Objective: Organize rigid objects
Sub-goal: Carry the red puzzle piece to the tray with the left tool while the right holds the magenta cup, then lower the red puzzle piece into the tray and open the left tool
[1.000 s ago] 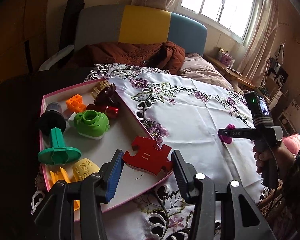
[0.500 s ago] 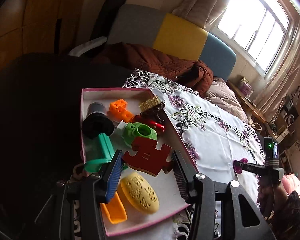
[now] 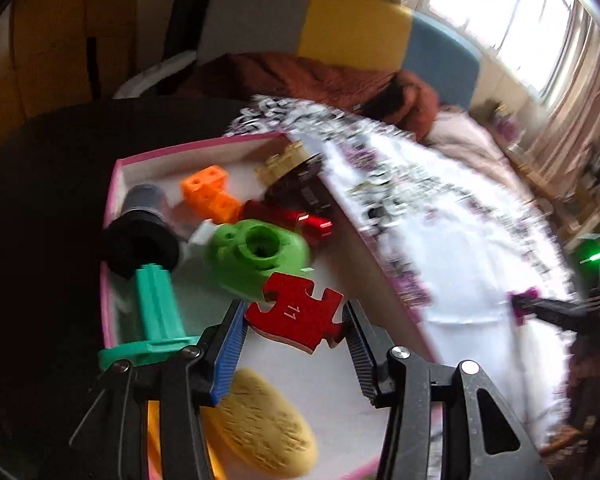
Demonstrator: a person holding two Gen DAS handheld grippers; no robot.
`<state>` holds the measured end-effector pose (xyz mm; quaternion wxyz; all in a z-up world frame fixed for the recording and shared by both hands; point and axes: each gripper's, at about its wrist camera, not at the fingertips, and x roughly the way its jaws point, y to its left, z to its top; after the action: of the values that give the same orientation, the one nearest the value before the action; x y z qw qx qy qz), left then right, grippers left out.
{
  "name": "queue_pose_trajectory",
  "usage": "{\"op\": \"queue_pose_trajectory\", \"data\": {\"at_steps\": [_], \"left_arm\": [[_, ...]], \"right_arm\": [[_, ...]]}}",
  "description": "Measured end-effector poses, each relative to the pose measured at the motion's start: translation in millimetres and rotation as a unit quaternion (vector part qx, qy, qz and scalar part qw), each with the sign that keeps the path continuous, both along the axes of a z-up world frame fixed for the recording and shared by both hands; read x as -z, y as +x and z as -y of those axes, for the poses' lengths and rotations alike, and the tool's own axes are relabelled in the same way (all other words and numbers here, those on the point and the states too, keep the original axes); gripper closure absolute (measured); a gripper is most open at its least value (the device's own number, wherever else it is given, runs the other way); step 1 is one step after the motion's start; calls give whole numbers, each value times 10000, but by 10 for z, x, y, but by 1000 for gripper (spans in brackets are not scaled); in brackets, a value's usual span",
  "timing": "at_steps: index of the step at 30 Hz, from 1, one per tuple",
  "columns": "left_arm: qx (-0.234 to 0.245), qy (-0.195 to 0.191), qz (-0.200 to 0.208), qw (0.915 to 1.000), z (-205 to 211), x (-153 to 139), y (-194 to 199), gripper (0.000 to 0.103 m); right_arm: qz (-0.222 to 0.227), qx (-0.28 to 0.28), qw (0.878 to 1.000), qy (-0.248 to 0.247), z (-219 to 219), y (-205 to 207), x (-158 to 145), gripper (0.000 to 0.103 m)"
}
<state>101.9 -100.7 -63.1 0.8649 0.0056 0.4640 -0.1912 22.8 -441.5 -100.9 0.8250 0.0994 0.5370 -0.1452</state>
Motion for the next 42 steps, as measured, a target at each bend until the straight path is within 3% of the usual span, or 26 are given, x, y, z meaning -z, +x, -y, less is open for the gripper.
{"op": "queue_pose_trajectory", "data": {"at_steps": [4, 11, 22, 42], "left_arm": [[24, 170, -95, 9998, 14, 173, 65, 53], [-5, 294, 20, 9996, 22, 199, 3, 54], [8, 317, 467, 9984, -23, -45, -150, 53], [17, 191, 662, 9976, -98, -285, -425, 53]], "right_arm": [[-5, -8, 10000, -7, -2, 2, 0, 62], [-7, -10, 10000, -11, -1, -2, -1, 62], [-13, -32, 10000, -50, -7, 1, 2, 62], [-22, -74, 9999, -116, -23, 1, 0, 62]]}}
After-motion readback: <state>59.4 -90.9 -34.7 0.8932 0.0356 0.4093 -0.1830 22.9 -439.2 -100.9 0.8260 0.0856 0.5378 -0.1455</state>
